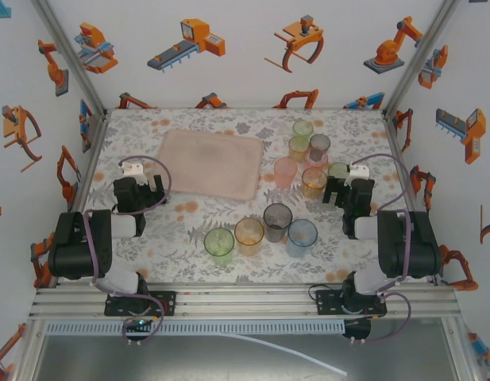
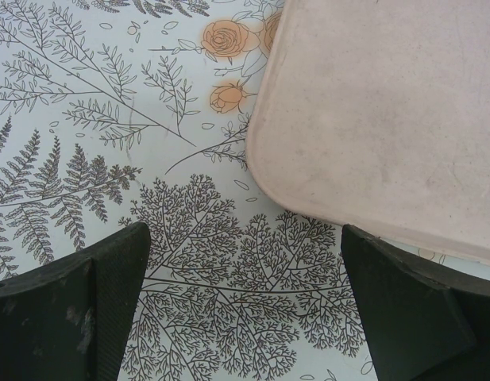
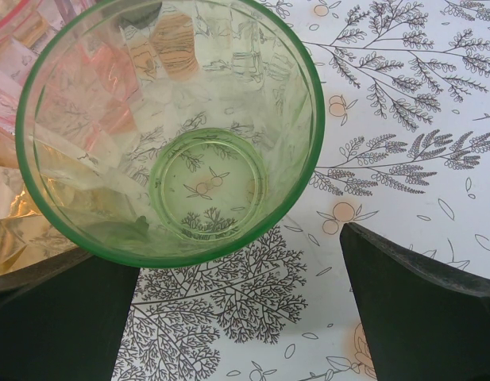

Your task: Place the glasses into the tray

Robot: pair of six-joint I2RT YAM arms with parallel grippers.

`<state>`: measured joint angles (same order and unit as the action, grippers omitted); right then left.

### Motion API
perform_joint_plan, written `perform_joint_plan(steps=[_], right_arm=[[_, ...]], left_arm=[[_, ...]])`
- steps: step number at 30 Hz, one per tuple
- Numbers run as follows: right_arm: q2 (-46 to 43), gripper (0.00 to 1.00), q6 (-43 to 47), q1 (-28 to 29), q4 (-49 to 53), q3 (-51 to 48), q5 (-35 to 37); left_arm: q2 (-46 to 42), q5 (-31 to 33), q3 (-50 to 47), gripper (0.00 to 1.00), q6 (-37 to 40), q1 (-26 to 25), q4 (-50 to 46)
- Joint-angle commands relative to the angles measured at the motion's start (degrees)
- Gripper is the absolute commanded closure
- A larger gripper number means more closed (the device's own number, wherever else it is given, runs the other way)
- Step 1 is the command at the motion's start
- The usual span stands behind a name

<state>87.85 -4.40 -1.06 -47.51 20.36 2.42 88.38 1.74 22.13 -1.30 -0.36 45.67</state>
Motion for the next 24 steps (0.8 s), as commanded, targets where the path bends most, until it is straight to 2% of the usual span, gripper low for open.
perform_joint_plan(steps=[1, 11, 14, 18, 24], right_arm=[[0.6, 0.01, 0.7, -0.6, -3.3, 1.4, 0.9], [0.6, 0.01, 0.7, -0.6, -3.2, 1.5, 1.1], [0.5, 0.01, -0.9, -0.6, -5.0, 0.4, 5.2], [-0.5, 0.01, -0.5, -0.6, -5.0, 0.2, 5.0], [-6.5, 0.00, -1.3, -0.5, 0.1, -0.1, 7.0]], left_arm=[[0.1, -0.1, 1.4, 0.03, -0.9, -0.2, 2.2], [-1.2, -0.6, 0.8, 0.03, -0.7, -0.3, 2.3], [-2.6, -0.1, 0.7, 0.03, -0.3, -0.6, 1.2], [-4.4, -0.3, -0.2, 0.03, -0.2, -0.8, 1.4], [-12.2, -2.6, 0.8, 0.03, -0.8, -0.8, -8.7]])
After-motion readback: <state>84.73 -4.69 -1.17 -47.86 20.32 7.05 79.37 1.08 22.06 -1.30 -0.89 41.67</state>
